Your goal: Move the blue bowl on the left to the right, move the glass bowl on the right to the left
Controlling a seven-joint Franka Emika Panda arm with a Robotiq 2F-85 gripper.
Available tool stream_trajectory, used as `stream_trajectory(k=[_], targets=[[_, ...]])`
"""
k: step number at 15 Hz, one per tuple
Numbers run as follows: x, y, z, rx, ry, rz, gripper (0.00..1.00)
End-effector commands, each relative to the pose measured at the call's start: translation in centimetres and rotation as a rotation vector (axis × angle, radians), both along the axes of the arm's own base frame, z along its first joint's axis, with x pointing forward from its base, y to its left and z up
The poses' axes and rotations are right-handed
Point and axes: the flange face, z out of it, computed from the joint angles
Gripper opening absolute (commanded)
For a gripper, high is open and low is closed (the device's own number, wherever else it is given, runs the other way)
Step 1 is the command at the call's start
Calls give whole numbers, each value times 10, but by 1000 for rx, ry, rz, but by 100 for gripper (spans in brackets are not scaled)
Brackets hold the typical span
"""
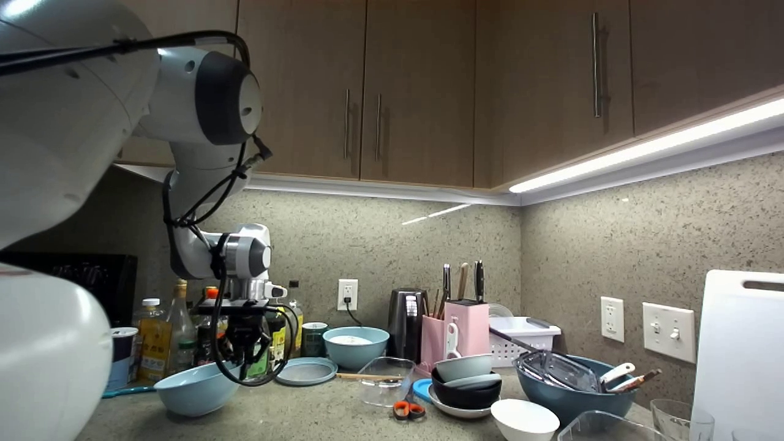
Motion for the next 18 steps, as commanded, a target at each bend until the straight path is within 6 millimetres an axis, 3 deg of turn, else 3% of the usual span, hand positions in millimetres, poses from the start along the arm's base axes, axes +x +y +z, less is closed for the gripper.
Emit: stream_trajectory(k=[1, 2, 4, 12, 14, 18], targets=[[-24, -24, 10, -79, 10, -116, 7], [-28, -28, 11, -89, 16, -137, 7], [-33, -33, 11, -104, 19, -177, 33], [-48, -33, 19, -143, 8, -198, 83], [-55, -46, 31, -241, 47, -170, 96], [-68, -83, 60, -391, 132, -85, 100]])
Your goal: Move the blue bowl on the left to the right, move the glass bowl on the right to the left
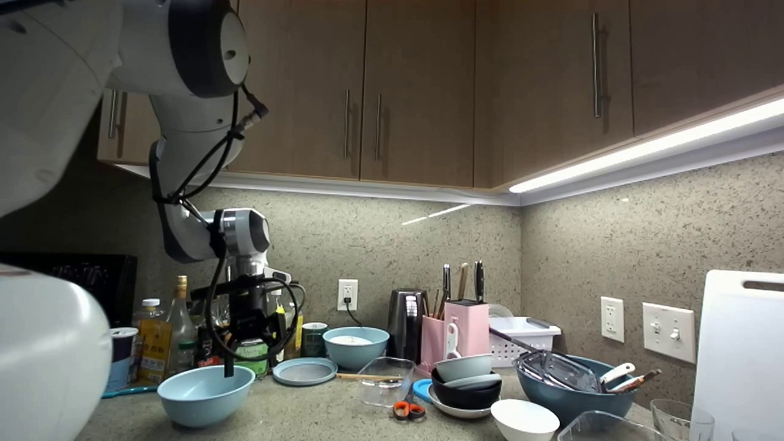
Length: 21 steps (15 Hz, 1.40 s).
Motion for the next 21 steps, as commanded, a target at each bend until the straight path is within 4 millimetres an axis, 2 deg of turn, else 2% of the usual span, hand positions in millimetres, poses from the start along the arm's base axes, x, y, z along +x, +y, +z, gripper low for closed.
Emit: stream_trajectory(k=[1, 2, 4, 6, 7, 8, 10, 13, 16, 17, 18, 21], targets=[[-15, -31, 34, -81, 16, 44, 100], [-3, -14, 19, -53, 19, 14, 100], [-4, -23, 32, -61, 9, 11, 100], [-6, -25, 32, -62, 9, 11, 100], [-6, -22, 28, -29, 46, 99, 100], [2, -23, 25, 7, 58, 163, 100], [20, -34, 19, 37, 90, 248, 100], [44, -61, 14, 26, 127, 349, 100], [67, -85, 13, 2, 114, 355, 100], [72, -88, 13, -4, 98, 335, 100], [63, -85, 12, 5, 114, 315, 100], [71, -88, 12, 6, 107, 308, 100]])
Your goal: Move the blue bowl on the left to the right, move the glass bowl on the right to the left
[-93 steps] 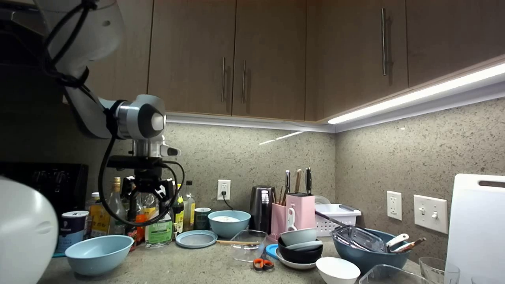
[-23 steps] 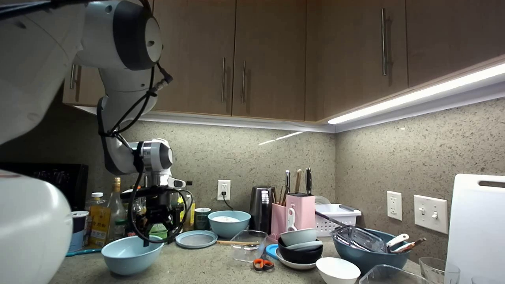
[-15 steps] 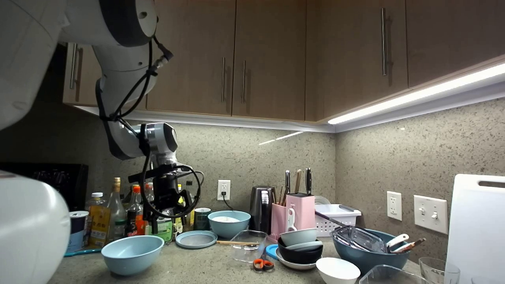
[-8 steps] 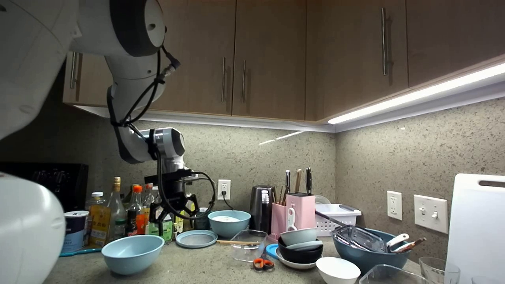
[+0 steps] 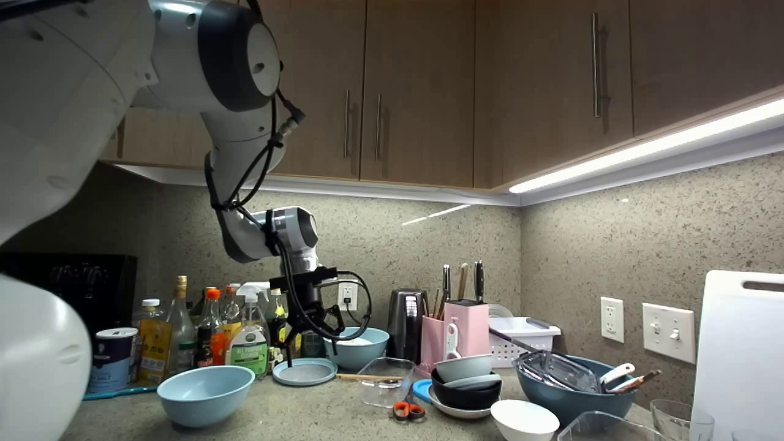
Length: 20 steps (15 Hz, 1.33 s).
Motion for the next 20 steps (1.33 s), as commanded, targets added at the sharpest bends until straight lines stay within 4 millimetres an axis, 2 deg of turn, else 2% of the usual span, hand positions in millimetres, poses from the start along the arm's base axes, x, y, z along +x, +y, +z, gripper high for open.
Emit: stream_trajectory(k=[1, 6, 12, 13, 15, 19, 20], targets=[[4, 4, -5, 30, -4, -48, 100], [39, 1, -20, 56, -100, -179, 100], [86, -21, -32, 66, -211, -305, 100], [73, -16, -32, 46, -179, -246, 100], [83, -21, -33, 45, -197, -273, 100], [85, -21, -33, 49, -200, -279, 100], [94, -25, -36, 33, -195, -305, 100]])
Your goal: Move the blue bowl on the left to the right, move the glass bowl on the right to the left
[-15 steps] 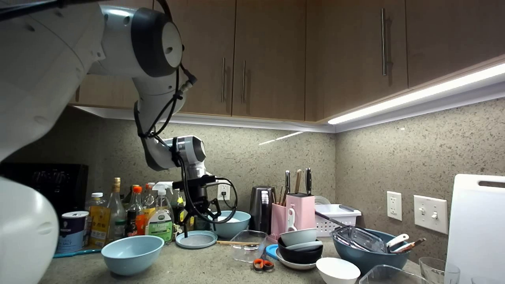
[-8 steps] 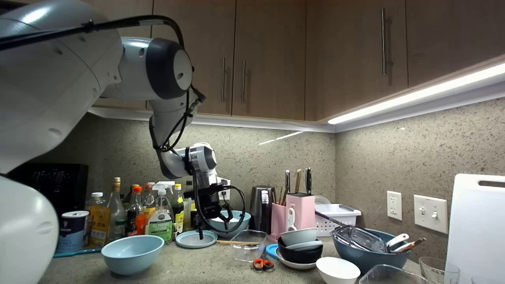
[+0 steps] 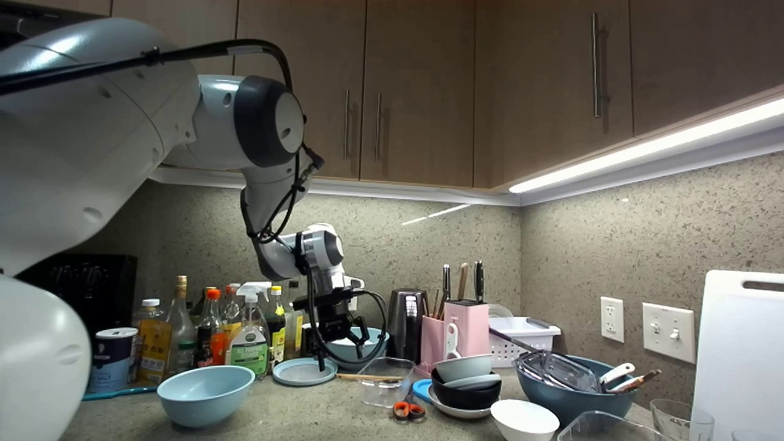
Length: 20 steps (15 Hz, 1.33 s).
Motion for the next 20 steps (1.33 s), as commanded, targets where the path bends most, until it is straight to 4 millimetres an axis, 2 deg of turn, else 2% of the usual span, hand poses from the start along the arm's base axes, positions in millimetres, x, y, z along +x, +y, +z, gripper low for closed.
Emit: stream_trajectory(k=[1, 6, 8, 9, 12, 17, 20], targets=[[13, -7, -5, -18, 27, -35, 100], [46, -18, -12, -70, 94, -67, 100], [49, -13, -14, -111, 113, -75, 100], [42, -17, -13, -82, 90, -84, 100], [48, -12, -18, -90, 99, -87, 100], [61, -3, -21, 129, 85, -182, 100], [74, -3, -21, 149, -26, -222, 100]])
